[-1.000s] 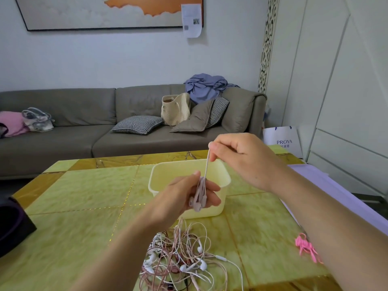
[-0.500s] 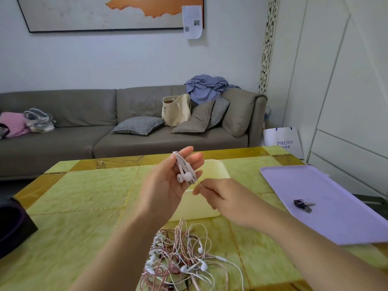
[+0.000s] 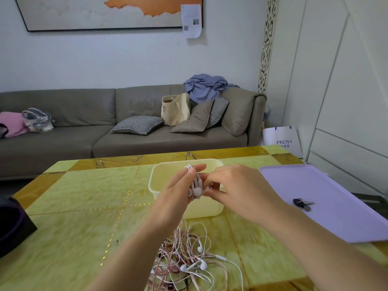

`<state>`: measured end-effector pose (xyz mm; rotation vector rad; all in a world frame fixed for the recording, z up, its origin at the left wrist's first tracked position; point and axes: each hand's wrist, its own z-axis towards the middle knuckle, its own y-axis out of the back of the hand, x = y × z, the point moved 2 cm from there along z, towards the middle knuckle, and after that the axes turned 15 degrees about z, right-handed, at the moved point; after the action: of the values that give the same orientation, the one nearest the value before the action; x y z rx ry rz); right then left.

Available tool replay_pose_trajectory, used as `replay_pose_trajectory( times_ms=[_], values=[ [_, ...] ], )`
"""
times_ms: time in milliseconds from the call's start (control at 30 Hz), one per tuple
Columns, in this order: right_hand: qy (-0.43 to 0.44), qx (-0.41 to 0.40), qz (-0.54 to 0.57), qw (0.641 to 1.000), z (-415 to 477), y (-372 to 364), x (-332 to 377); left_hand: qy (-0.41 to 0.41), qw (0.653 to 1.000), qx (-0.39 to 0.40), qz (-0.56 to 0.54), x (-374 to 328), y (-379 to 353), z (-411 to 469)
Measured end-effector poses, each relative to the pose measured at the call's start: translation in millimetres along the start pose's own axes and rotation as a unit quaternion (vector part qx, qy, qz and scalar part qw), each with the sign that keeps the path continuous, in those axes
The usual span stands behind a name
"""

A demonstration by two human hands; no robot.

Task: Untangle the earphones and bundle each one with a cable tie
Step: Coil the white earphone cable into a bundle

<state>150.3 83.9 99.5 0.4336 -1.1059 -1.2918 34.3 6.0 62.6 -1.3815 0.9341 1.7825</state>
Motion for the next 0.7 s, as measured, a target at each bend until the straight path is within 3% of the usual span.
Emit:
replay_pose_trajectory(
  times_ms=[133,300,367,467,567,700],
  values=[
    [0.016,-0.013,0.030,0.999,-1,-2,-12,0.021,0.997,0.037,0.063,-1,-1,-4],
    [-0.030,-0.007,0.095,0.995,-2,-7,-21,0.028,0.981,0.097,0.166,-5,-8,-10],
    [-0.079,-0.007,0.168,0.983,-3,-9,-24,0.034,0.978,0.111,0.175,-7,-10,-12],
    [-0.135,0.069,0.287,0.946,-6,-13,-25,0.041,0.972,0.153,0.176,-11,-14,-15],
    [-0.119,0.119,0.395,0.903,-9,-17,-25,0.049,0.967,0.164,0.191,-13,-16,-18],
    [-0.106,0.106,0.409,0.900,-11,-17,-21,0.042,0.966,0.115,0.227,-10,-18,-19]
  ],
)
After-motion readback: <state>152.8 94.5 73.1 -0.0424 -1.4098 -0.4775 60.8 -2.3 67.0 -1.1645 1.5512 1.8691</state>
